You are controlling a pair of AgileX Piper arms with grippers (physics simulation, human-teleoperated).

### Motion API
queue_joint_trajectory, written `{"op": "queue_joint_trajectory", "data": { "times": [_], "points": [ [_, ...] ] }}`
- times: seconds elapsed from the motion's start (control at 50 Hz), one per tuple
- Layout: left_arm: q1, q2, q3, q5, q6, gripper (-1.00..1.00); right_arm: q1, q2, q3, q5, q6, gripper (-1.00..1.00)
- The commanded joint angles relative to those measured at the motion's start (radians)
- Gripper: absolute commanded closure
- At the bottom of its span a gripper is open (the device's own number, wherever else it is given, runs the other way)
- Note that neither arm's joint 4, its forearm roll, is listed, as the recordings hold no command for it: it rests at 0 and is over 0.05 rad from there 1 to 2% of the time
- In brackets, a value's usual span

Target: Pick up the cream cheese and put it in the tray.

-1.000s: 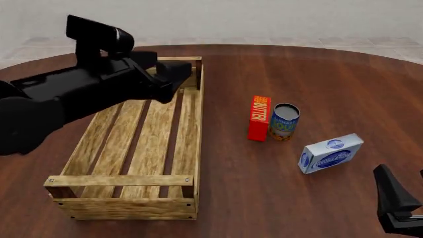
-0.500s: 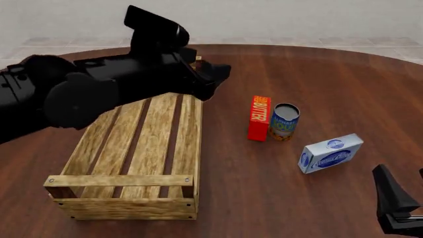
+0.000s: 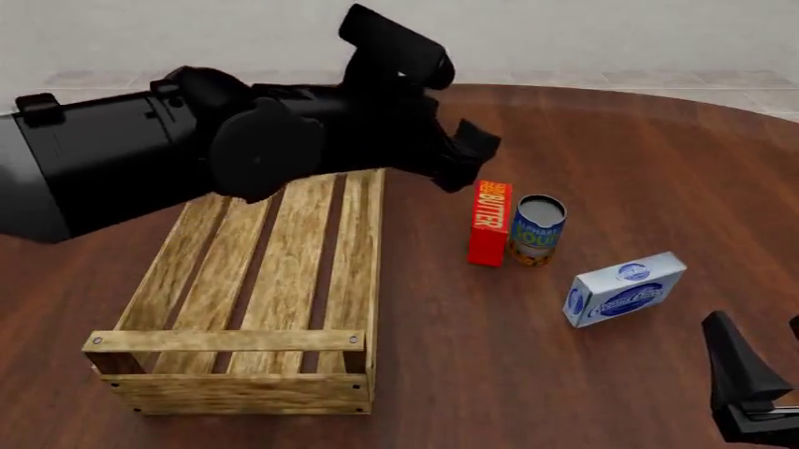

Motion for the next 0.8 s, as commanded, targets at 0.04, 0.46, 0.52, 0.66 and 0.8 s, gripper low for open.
{"op": "queue_joint_trajectory", "data": {
  "times": [0.04, 0.46, 0.52, 0.66, 0.8],
  "points": [
    [-0.036, 0.095, -0.12, 0.08, 0.031, -1.0, 0.003, 0.001, 0.0, 0.001, -0.001, -1.0],
    [-0.066, 0.235, -0.306, 0.185, 0.047, -1.0, 0.001, 0.0, 0.001, 0.0, 0.027, -1.0],
    [-0.075, 0.253, -0.317, 0.186, 0.054, -1.0, 0.0, 0.001, 0.001, 0.001, 0.028, -1.0],
    [-0.09, 0.29, -0.355, 0.205, 0.075, -1.0, 0.001, 0.002, 0.001, 0.001, 0.023, -1.0],
    [-0.098, 0.337, -0.424, 0.242, 0.093, -1.0, 0.005, 0.004, 0.0, 0.002, 0.013, -1.0]
  ]
}}
